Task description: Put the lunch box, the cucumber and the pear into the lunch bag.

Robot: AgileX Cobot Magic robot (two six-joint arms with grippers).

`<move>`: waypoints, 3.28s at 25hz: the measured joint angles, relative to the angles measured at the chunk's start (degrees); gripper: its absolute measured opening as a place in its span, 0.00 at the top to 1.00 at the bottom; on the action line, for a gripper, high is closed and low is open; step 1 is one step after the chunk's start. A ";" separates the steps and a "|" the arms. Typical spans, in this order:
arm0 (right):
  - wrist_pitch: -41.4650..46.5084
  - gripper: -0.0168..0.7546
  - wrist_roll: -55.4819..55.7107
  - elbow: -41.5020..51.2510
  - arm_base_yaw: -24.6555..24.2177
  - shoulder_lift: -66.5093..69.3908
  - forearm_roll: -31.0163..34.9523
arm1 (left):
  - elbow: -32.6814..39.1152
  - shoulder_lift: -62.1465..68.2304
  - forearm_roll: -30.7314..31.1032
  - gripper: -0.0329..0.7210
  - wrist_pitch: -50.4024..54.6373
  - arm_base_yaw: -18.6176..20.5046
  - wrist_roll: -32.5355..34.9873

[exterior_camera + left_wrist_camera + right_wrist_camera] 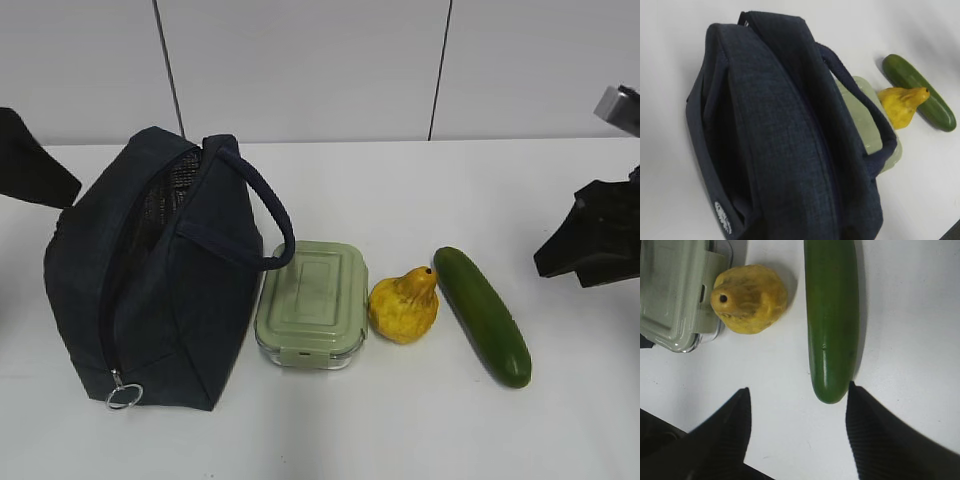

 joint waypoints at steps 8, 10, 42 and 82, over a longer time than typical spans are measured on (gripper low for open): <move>-1.02 0.36 -2.08 0.01 0.22 1.65 1.25 | 0.00 0.49 2.46 0.57 -0.23 0.00 -0.79; -1.92 0.36 -2.44 0.01 0.22 1.93 1.25 | 0.00 0.60 2.53 0.57 -0.41 0.00 -0.86; -14.34 0.36 17.93 -0.12 18.40 14.81 -24.06 | 0.00 0.83 2.53 0.57 -2.50 0.00 -1.04; -11.34 0.53 7.66 -18.28 33.68 5.58 4.16 | 0.00 0.83 4.00 0.57 -0.08 0.00 -1.30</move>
